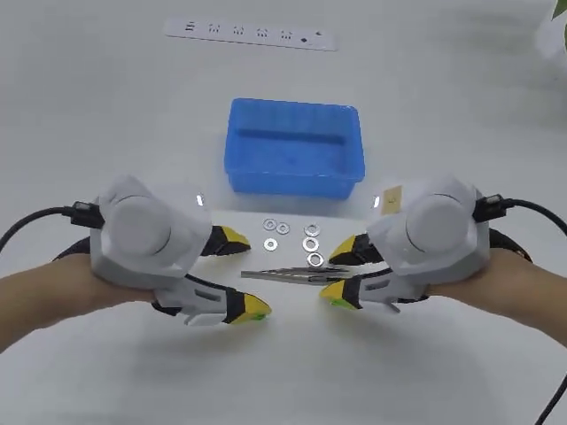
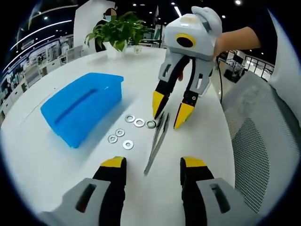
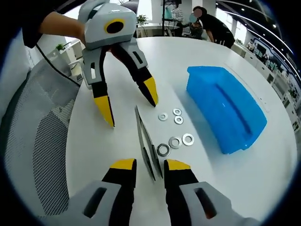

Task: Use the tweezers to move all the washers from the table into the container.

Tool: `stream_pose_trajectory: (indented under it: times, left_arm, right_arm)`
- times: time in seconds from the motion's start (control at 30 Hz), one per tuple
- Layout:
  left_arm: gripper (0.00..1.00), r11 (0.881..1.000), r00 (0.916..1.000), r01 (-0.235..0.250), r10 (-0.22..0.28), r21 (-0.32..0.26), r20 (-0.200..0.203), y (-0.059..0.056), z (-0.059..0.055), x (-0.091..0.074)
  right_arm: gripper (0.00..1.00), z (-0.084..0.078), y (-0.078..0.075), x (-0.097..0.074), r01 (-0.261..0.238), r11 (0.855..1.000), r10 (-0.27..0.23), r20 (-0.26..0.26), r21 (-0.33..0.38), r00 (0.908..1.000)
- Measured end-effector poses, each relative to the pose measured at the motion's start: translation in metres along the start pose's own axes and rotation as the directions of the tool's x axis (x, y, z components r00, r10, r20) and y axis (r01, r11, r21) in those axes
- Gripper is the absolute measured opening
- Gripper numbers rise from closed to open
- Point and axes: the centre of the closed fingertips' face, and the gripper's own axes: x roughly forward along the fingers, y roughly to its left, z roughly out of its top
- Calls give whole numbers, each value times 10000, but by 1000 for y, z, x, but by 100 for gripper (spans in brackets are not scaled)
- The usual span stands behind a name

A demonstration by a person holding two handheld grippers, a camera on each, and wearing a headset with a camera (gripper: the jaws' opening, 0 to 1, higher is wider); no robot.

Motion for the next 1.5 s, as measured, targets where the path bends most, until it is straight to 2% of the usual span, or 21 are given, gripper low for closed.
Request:
stream_pose_trajectory:
  times: [0.13,0.23,0.33,0.4,0.5,0.57,0.6,0.7,0.87,0.93,0.97,1.17,1.2,1.23,1.27,1.3,1.33,1.37,1.5]
  left_arm:
    - [44,9994,9998,-29,35,338,-178,2,1,2]
    - [39,9938,9987,77,-21,1110,-505,0,0,3]
    - [35,9899,9979,120,-30,1411,-641,-1,-1,4]
    - [32,9908,9979,130,-44,1345,-641,-1,1,5]
    - [27,9882,9978,232,-134,1512,-655,-3,3,8]
    - [25,9842,9960,414,-270,1723,-850,-6,3,9]
    - [22,9762,9931,632,-410,2077,-1094,-9,2,9]
    - [19,9657,9901,790,-471,2473,-1320,-12,3,10]
    - [13,9714,9920,714,-455,2265,-1175,-11,5,14]
    - [9,9582,9921,916,-642,2710,-1080,-13,7,17]
    - [9,9508,9904,1058,-746,2910,-1165,-15,7,17]
    - [8,9469,9855,1308,-918,2937,-1429,-15,7,18]
    - [7,9355,9838,1382,-920,3251,-1536,-17,6,18]
    - [6,9318,9834,1394,-906,3350,-1573,-18,6,18]
    - [6,9307,9828,1372,-852,3392,-1639,-19,6,18]
    - [6,9155,9801,1541,-941,3717,-1746,-20,5,17]
    - [6,9117,9786,1609,-975,3780,-1813,-21,4,16]
    - [6,9106,9777,1634,-978,3796,-1861,-22,3,14]
    - [6,9053,9749,1707,-978,3889,-2002,-27,6,6]
  right_arm:
    - [22,0,-1,0,48,9992,-53,-121,-395,9999]
    - [22,-1,0,0,-7,9978,-9,-240,-659,9997]
    - [21,-1,3,0,-61,9955,32,-310,-944,9995]
    - [21,-1,4,1,-50,9926,8,-344,-1216,9994]
    - [19,1,6,2,-96,9920,58,-310,-1260,9995]
    - [18,1,8,3,-119,9905,76,-319,-1372,9995]
    - [18,2,8,3,-141,9898,96,-327,-1415,9994]
    - [17,3,9,4,-160,9888,118,-294,-1481,9995]
    - [14,5,12,6,-167,9859,111,-341,-1664,9994]
    - [12,6,15,7,-173,9841,104,-404,-1765,9991]
    - [12,7,16,8,-166,9833,94,-407,-1811,9991]
    - [10,9,17,9,-172,9838,98,-421,-1786,9991]
    - [9,9,17,9,-139,9845,67,-418,-1749,9991]
    - [8,9,17,9,-140,9844,65,-437,-1753,9990]
    - [8,9,18,9,-252,9770,151,-495,-2117,9987]
    - [8,10,20,9,-429,9637,313,-479,-2636,9984]
    - [7,11,23,10,-499,9563,407,-378,-2882,9985]
    - [7,10,25,10,-479,9639,413,-307,-2620,9987]
    - [7,14,29,10,-485,9737,554,249,-2228,9982]
